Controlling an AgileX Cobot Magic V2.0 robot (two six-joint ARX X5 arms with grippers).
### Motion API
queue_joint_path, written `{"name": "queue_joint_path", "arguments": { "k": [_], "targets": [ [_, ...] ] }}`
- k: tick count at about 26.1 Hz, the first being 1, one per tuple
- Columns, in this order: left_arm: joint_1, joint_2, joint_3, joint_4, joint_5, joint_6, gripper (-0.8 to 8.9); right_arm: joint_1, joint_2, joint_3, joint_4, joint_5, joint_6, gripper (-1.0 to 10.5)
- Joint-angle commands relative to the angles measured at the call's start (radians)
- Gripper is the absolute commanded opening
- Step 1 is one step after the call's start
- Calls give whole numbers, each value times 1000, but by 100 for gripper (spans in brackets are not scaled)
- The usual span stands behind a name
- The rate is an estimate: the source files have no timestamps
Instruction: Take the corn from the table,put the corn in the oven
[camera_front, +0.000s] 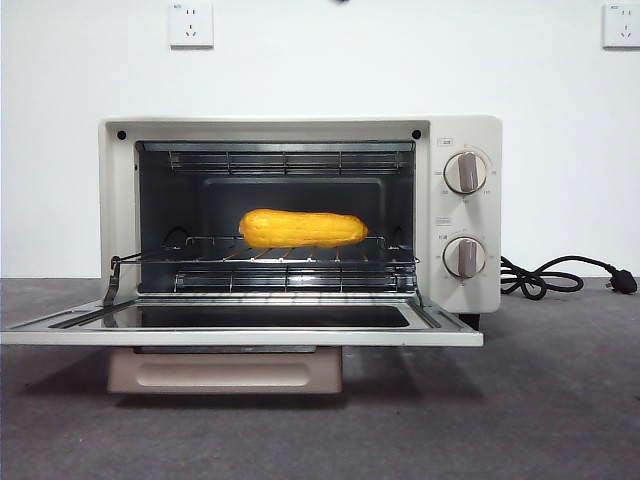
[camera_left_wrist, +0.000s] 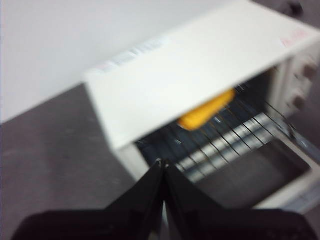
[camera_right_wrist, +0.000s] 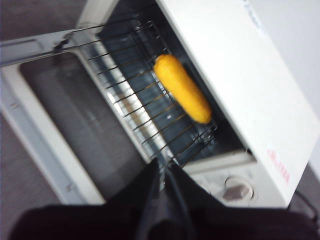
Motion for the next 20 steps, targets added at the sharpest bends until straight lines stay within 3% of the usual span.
{"name": "queue_joint_path", "arguments": {
  "k": [1,6,11,16,20],
  "targets": [
    [14,48,-2,6,113,41,-8,0,-56,3,-42,-38,41,-9],
    [75,133,-2,3,401,108,-8,-2,-142,3,-100,-133,43,-9],
    [203,206,-2,-1,656,132,-8,-41,-197,3,-140,-257,88,-9],
    [391,251,-4,10,824,126,-8,-118,-217,3,-174,-318,93,-9],
    [555,267,-10,15,928,126,-8,-210,-221,3,-185,-414,86,-9]
  ]
}}
